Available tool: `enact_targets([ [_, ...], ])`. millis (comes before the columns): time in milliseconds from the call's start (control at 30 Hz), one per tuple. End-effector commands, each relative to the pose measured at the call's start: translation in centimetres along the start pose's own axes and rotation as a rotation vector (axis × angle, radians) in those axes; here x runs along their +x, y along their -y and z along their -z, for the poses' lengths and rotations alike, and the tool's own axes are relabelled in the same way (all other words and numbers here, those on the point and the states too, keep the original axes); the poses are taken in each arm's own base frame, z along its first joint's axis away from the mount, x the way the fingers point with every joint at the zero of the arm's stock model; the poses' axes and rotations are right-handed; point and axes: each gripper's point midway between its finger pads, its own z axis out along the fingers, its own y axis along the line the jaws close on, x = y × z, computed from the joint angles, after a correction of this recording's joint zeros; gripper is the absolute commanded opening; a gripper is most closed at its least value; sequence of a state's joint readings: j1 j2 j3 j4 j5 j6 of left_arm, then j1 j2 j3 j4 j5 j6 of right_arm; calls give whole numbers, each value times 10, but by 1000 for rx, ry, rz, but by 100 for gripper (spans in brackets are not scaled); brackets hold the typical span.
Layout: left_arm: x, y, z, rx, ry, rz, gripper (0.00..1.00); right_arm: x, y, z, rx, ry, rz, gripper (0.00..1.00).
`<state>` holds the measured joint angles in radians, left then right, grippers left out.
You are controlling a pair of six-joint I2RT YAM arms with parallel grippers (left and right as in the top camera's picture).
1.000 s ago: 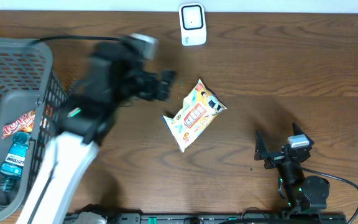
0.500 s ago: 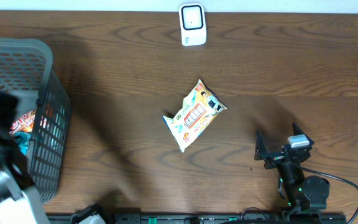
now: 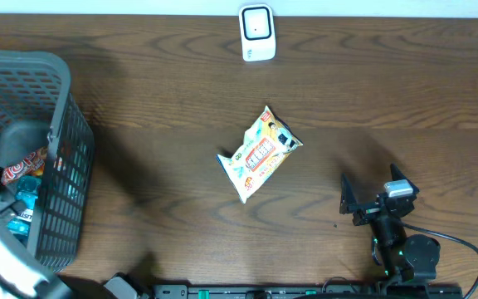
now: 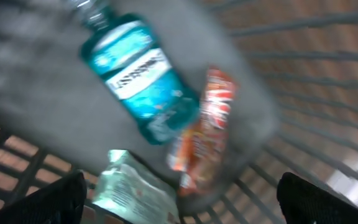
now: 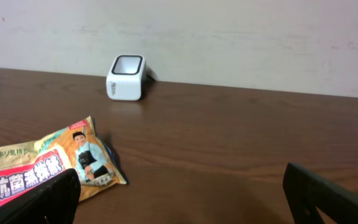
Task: Scan the item barcode
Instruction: 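Reach the left gripper into the basket and grasp the Listerine bottle cap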
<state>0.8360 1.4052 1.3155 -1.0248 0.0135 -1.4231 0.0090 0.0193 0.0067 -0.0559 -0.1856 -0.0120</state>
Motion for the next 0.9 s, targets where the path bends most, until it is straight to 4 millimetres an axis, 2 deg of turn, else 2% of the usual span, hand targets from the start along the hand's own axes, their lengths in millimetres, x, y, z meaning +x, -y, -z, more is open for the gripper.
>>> enact_targets([
  [0,-13,-22,-22,-147,84,181,98,1,-1,0,-4,-4,4,99],
  [67,-25,-36,-30,-225,169,207,98,1,-1,0,-5,-4,4,99],
  [200,-43,-49,-43,-328,290,172,98,1,-1,0,-4,-4,4,99],
  [367,-45,-50,-62,-370,307,160,98,1,-1,0,-4,-4,4,99],
  [600,-43,-61,-85,-464,310,144,98,1,-1,0,-5,-4,4,99],
  [733,-44,-66,-93,-496,322,138,98,1,-1,0,-4,-4,4,99],
  [867,-55,-68,-95,-494,396,158,98,1,-1,0,-4,-4,4,99],
])
